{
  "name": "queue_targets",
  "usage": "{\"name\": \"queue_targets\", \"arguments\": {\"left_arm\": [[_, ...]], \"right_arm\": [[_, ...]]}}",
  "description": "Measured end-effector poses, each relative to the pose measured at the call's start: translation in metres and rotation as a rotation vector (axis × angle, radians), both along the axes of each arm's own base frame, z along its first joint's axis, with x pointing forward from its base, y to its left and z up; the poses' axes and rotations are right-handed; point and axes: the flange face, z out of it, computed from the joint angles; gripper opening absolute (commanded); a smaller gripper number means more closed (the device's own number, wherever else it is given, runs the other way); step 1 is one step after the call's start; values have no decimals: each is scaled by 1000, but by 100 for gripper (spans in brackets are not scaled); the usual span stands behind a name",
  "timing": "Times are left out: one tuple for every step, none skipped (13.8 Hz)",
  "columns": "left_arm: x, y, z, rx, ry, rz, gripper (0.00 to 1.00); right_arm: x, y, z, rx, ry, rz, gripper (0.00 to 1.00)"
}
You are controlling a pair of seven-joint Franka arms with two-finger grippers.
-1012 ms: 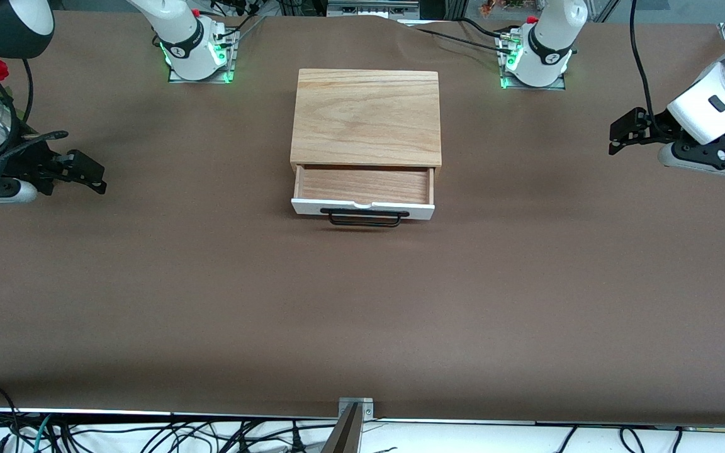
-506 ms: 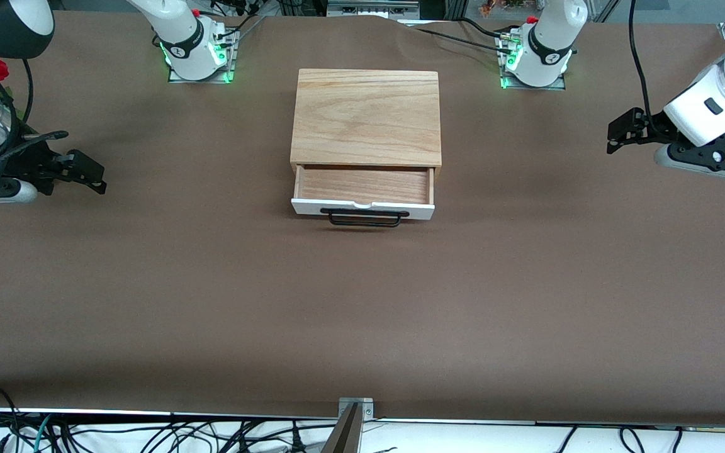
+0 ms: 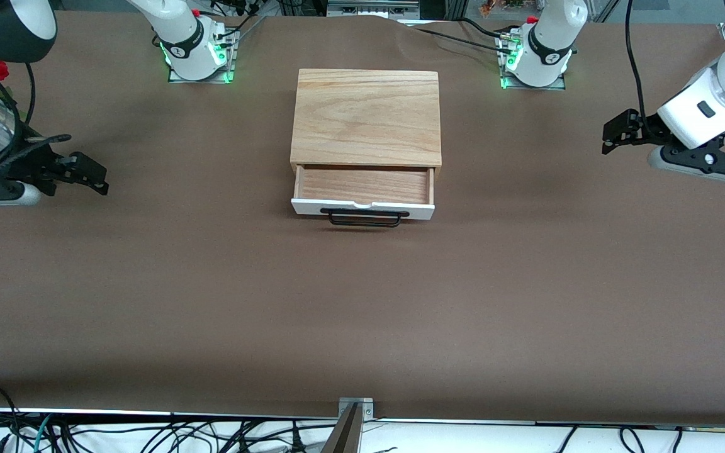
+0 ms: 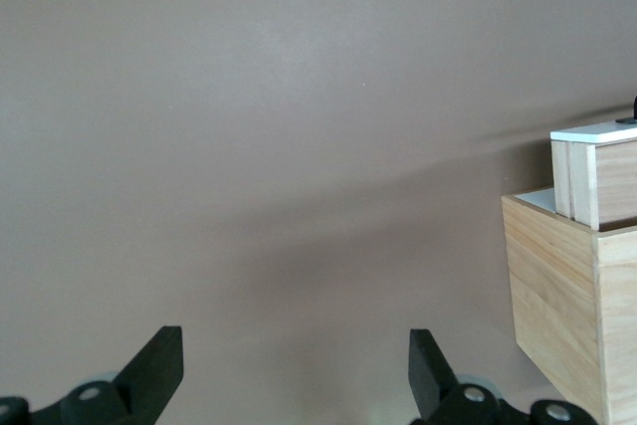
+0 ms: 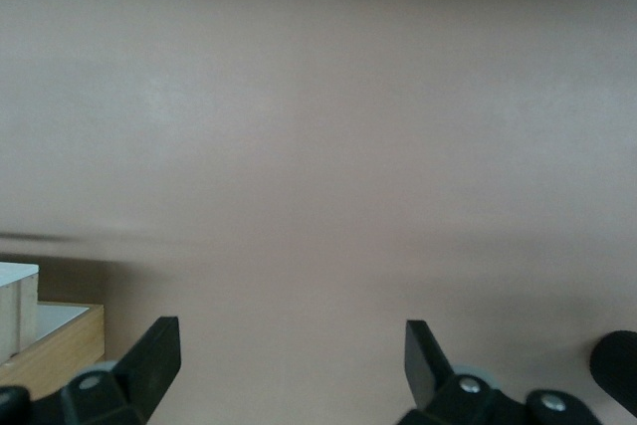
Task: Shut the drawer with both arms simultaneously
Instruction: 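Move the left gripper and the right gripper toward the drawer front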
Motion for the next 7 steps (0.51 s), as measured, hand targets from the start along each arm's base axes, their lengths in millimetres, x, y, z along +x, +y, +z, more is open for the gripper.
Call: {"name": "queue_targets", "arguments": {"left_arm": [[3,-3,-9,1,16,-4,100],[7,-5,-18,1,33,-8,100],[10,-9,-26,-4,48,-14,100],[12,-19,-34,-21,62,-25,100],[14,-33,-42,-38,78,-43,100],[16,-51,-52,-49,90,-68,100],[22,-71,-59,-55,90,-96,100]], "right_arm": [[3,5,-8,-1,12,8,100],[5,13,-15,-3,22,19,100],[7,22,-22,-4,28,33,100],[9,32,-29,-5,33,47,100],[12,42,-37,-6,40,63,100],[14,51,-47,-4,51,75,100],[17,61,-58,7,59,87,100]]}}
